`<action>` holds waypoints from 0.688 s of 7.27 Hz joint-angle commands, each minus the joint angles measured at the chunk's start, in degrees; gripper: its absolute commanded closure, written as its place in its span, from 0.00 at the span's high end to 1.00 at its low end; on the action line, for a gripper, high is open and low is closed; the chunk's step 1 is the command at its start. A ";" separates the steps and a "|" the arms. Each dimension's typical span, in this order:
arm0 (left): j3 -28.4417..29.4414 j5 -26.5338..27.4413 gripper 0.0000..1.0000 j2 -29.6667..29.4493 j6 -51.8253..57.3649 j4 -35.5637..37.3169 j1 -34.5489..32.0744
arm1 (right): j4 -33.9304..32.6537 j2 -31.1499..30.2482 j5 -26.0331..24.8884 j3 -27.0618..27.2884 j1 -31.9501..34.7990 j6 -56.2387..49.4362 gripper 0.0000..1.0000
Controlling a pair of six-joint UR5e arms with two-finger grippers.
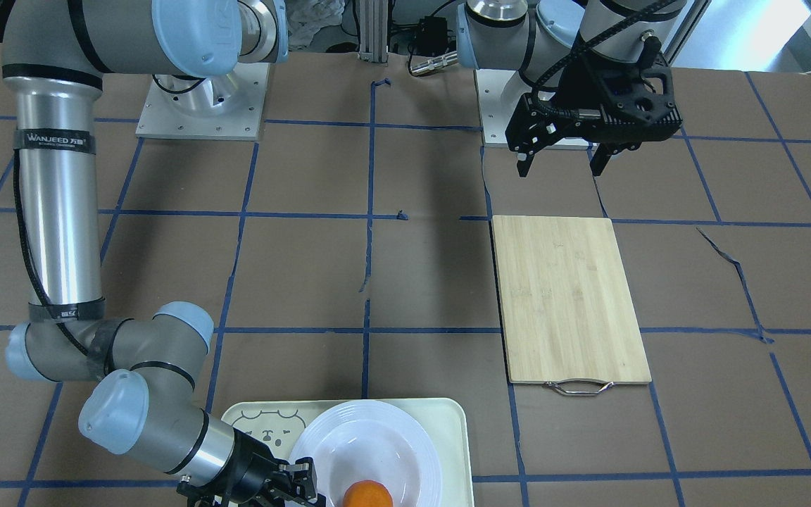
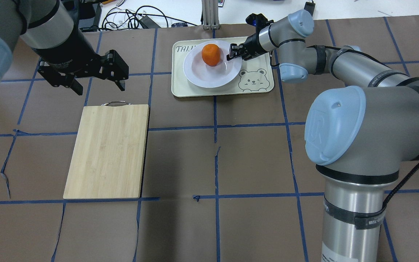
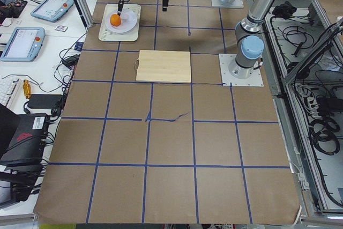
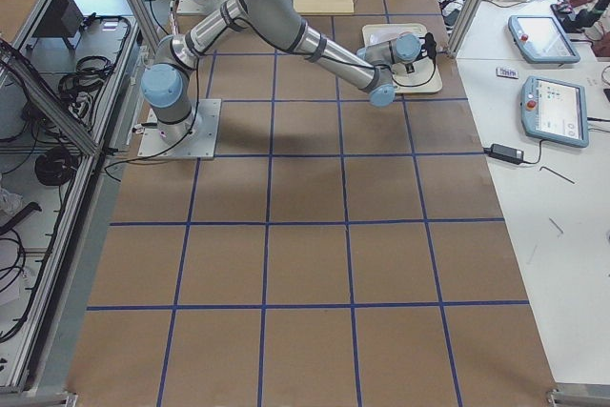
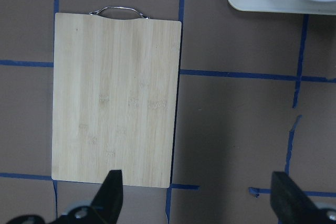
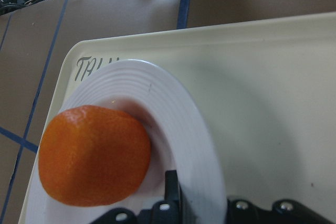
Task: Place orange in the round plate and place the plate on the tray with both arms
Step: 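Lift the plate with the right gripper and carry it onto the cream tray, then open the right gripper and withdraw it from the plate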
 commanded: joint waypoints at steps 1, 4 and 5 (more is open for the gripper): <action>0.06 0.09 1.00 0.00 -0.19 -0.02 0.00 | 0.08 -1.90 -1.04 -0.37 0.00 5.95 1.00; 0.06 0.00 1.00 0.00 -0.01 -0.02 0.00 | 15.47 -12.24 -15.84 -0.37 -0.08 1.95 1.00; 0.06 -0.17 1.00 0.00 -0.19 -0.02 0.00 | 23.98 -16.46 -23.03 -0.37 -0.52 1.84 1.00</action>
